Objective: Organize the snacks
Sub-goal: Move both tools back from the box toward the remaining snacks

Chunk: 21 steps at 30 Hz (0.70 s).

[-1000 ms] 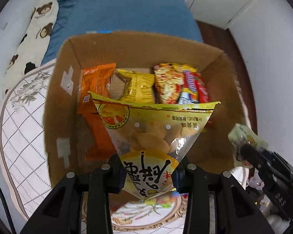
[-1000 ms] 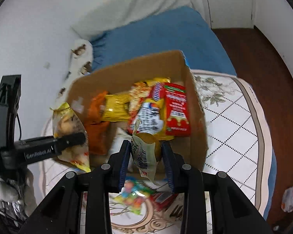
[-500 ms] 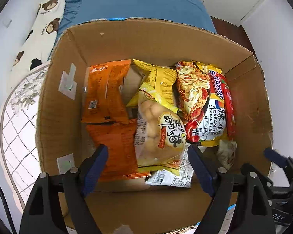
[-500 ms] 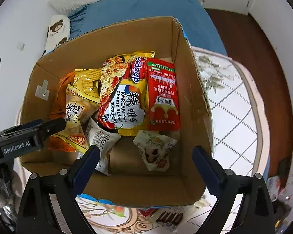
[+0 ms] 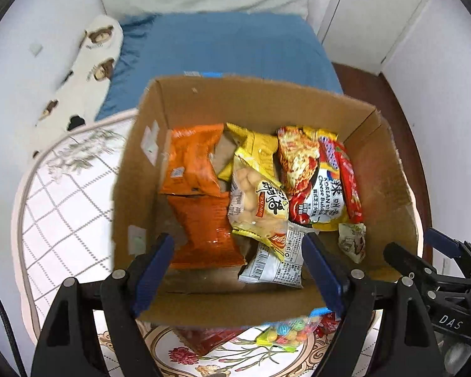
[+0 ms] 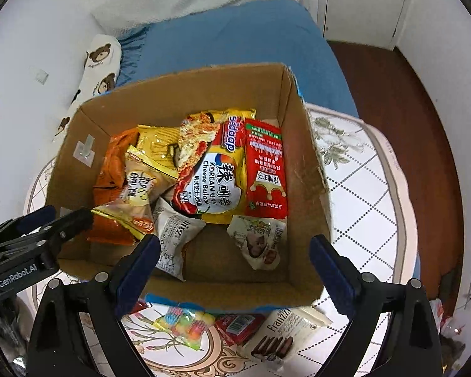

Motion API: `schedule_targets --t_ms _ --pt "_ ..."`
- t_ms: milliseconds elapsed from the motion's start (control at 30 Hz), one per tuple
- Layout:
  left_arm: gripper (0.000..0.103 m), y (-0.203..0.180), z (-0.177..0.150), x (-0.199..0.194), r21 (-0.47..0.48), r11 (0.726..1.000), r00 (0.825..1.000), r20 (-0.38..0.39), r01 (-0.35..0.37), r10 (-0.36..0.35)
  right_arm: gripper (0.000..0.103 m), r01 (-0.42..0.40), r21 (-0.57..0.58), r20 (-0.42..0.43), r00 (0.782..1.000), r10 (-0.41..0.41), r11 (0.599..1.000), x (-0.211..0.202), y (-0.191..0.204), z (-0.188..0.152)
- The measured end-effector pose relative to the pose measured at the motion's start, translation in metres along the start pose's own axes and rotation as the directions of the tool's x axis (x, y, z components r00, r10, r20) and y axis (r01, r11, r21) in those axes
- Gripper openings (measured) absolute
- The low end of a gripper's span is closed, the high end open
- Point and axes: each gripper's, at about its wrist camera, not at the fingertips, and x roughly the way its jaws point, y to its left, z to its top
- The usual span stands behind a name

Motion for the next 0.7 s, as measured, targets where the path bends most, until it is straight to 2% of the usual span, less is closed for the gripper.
schedule_targets --t_ms 233,467,700 --pt "0.083 0.0 -0.018 -0.039 0.001 1.0 0.995 0.097 -0.004 0.003 0.098 0.009 -0.029 0.09 0.996 -0.007 1.0 -0.039 0.014 -0.021" --pt "0.083 0.0 -0.042 -0.072 0.011 1.0 0.987 0.162 -0.002 0.0 0.098 0.012 -0.039 0.194 0.981 -0.004 0.999 -0.085 0.02 -0.046" --pt "0.083 0.004 -0.072 -0.096 0.004 1.0 0.979 0.205 0.001 -0.002 0.098 -0.037 -0.014 0.222 0.974 0.039 0.999 -0.11 0.017 -0.072"
